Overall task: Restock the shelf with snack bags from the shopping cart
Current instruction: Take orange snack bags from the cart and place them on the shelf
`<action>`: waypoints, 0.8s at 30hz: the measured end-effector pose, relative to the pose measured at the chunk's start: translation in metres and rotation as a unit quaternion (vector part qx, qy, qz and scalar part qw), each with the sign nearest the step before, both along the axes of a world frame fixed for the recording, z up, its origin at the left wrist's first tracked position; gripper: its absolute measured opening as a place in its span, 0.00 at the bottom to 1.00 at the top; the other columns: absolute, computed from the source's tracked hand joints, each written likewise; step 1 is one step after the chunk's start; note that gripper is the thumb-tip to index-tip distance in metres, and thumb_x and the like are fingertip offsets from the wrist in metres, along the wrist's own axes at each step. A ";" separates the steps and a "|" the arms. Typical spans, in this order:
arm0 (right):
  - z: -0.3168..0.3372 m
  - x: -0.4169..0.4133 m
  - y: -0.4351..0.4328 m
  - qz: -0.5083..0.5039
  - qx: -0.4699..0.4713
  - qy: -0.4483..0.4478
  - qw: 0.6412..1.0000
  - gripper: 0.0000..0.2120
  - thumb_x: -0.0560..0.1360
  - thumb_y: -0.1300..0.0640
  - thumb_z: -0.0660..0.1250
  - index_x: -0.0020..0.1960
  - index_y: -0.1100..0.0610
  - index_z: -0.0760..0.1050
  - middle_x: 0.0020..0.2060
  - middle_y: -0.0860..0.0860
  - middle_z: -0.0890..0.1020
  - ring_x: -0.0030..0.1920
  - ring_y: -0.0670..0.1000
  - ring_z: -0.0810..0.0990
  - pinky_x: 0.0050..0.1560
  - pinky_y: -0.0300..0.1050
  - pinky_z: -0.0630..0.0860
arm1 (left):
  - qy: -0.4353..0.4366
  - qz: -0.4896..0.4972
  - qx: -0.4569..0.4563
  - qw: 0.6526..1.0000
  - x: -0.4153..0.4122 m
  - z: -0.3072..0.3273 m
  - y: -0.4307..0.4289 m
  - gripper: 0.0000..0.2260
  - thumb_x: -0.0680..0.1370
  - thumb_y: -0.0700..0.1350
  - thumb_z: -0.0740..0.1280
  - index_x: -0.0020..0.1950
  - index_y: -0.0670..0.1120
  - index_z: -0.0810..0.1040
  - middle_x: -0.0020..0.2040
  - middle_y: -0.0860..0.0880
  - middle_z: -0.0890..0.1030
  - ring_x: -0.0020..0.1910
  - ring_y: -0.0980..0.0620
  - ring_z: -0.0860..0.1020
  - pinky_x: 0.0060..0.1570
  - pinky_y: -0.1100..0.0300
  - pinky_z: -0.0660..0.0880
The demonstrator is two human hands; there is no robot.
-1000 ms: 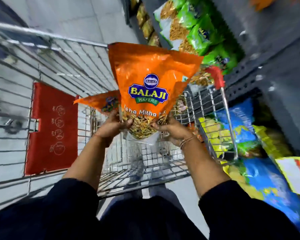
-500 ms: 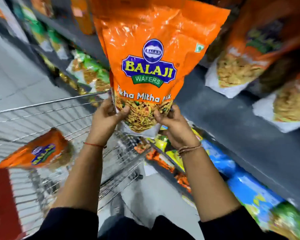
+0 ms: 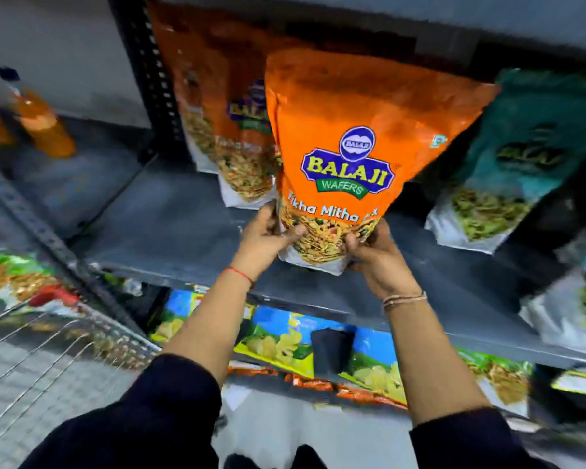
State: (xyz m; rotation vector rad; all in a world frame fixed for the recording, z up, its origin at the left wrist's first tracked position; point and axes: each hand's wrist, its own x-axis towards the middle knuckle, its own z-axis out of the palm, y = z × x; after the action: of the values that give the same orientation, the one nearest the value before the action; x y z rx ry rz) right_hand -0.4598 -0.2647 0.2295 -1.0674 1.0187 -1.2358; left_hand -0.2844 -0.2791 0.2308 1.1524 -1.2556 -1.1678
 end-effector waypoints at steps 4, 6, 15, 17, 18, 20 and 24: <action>-0.011 -0.037 -0.012 -0.034 0.010 0.015 0.999 0.24 0.74 0.71 0.59 0.68 0.61 0.58 0.60 0.58 0.72 0.62 0.59 0.71 0.50 0.49 0.73 | 0.010 -0.037 0.017 0.999 -0.039 -0.015 -0.024 0.23 0.73 0.31 0.65 0.67 0.38 0.65 0.57 0.46 0.73 0.53 0.52 0.72 0.39 0.79 0.73; -0.019 -0.047 -0.017 -0.038 0.013 0.038 0.998 0.24 0.74 0.70 0.60 0.68 0.61 0.58 0.61 0.59 0.73 0.63 0.60 0.71 0.49 0.49 0.75 | 0.022 -0.043 0.022 0.999 -0.049 -0.024 -0.029 0.21 0.73 0.31 0.65 0.65 0.41 0.66 0.58 0.48 0.72 0.52 0.53 0.73 0.39 0.79 0.73; -0.035 -0.048 -0.021 -0.055 0.014 0.044 0.997 0.43 0.54 0.36 0.75 0.63 0.50 0.65 0.57 0.46 0.77 0.57 0.44 0.76 0.54 0.35 0.76 | 0.053 -0.040 0.039 0.997 -0.050 -0.047 -0.033 0.21 0.65 0.52 0.73 0.54 0.57 0.70 0.58 0.49 0.77 0.54 0.56 0.76 0.58 0.58 0.73; -0.037 -0.044 -0.019 -0.060 0.010 0.039 0.997 0.47 0.51 0.32 0.75 0.63 0.51 0.65 0.56 0.46 0.77 0.54 0.39 0.77 0.50 0.31 0.76 | 0.042 -0.038 0.043 0.997 -0.051 -0.047 -0.031 0.29 0.55 0.65 0.74 0.52 0.60 0.70 0.58 0.53 0.76 0.58 0.53 0.75 0.61 0.55 0.71; -0.038 -0.042 -0.018 -0.067 0.005 0.032 0.997 0.48 0.50 0.32 0.74 0.63 0.52 0.65 0.55 0.46 0.77 0.52 0.37 0.78 0.48 0.30 0.76 | 0.037 -0.038 0.045 0.998 -0.052 -0.049 -0.031 0.31 0.54 0.67 0.73 0.53 0.62 0.70 0.58 0.54 0.76 0.59 0.52 0.74 0.61 0.55 0.71; -0.041 -0.038 -0.014 -0.087 -0.006 0.021 0.996 0.52 0.49 0.31 0.74 0.64 0.56 0.64 0.55 0.48 0.77 0.51 0.38 0.79 0.47 0.30 0.76 | 0.025 -0.039 0.050 0.998 -0.053 -0.054 -0.029 0.29 0.59 0.65 0.71 0.57 0.61 0.69 0.58 0.54 0.76 0.61 0.50 0.74 0.63 0.53 0.70; -0.042 -0.031 -0.006 -0.113 -0.027 0.027 0.993 0.56 0.50 0.31 0.74 0.66 0.65 0.63 0.63 0.62 0.74 0.62 0.56 0.74 0.62 0.48 0.73 | -0.021 -0.038 0.061 0.997 -0.051 -0.071 -0.022 0.18 0.69 0.53 0.68 0.57 0.53 0.70 0.56 0.51 0.77 0.61 0.47 0.75 0.63 0.52 0.71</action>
State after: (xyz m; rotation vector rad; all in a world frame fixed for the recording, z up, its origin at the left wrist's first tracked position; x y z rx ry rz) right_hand -0.4911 -0.2711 0.1871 -1.0530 1.1794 -1.4298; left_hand -0.3359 -0.3013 0.1600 1.2341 -1.2847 -1.2979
